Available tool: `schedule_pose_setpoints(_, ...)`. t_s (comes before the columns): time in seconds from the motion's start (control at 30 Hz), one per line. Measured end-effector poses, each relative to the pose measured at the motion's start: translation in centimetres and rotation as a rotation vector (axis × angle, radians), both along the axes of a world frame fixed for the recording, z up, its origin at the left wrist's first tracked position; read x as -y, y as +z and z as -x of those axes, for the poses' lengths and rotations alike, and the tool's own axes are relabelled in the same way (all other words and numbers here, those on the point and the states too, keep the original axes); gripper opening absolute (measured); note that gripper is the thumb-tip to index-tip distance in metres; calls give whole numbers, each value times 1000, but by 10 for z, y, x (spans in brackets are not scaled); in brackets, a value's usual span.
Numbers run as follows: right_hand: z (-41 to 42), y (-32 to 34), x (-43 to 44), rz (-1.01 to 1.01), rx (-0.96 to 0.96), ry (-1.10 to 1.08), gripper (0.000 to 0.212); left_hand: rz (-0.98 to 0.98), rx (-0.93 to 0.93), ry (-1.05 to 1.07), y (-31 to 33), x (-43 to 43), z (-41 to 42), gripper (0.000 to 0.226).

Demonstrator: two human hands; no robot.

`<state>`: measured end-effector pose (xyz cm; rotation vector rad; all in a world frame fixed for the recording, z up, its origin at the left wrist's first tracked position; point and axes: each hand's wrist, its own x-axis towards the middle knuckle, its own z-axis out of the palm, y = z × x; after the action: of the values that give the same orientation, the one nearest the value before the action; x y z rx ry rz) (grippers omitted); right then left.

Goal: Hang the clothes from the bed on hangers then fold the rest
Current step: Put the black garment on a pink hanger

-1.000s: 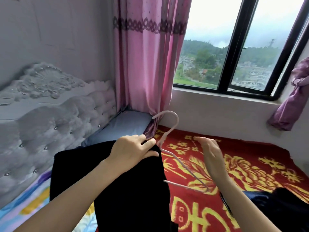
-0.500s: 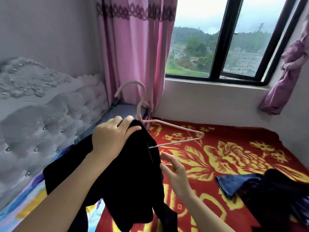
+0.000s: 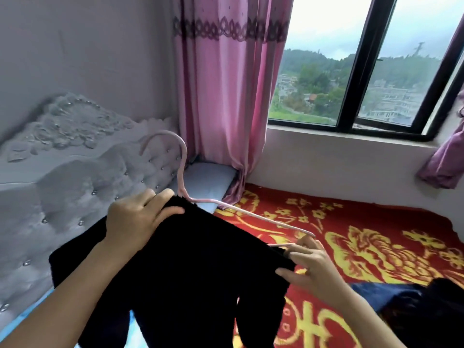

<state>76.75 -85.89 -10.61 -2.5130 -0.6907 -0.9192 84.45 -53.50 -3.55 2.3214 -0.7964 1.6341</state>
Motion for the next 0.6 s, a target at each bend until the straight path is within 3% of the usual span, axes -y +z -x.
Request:
schedule_pose_setpoints(0.1,18,29,16,158,-54,65,52,-22,8,-33,-10,-31,-2,38)
schedule_pose_setpoints(0.27,35,65,3,324,61,7,48,132,-157,16,-7,-54,-15,81)
schedule_pose_setpoints(0.33,42,79,3,370,106,15,48,103,-184,-9,-8,-66,-21,75)
schedule_pose_setpoints(0.43,49,101,10,462,178,20,32,-120,-162,-51,-23,-97,-34,67)
schedule_pose_setpoints(0.5,49,111,8,494,189,43,32,-211,-157,-78,-26,-108,-39,63)
schedule_pose_setpoints(0.6,38,117,-11,258,66,134,36,-151,-40,-123,-9,-83,-26,37)
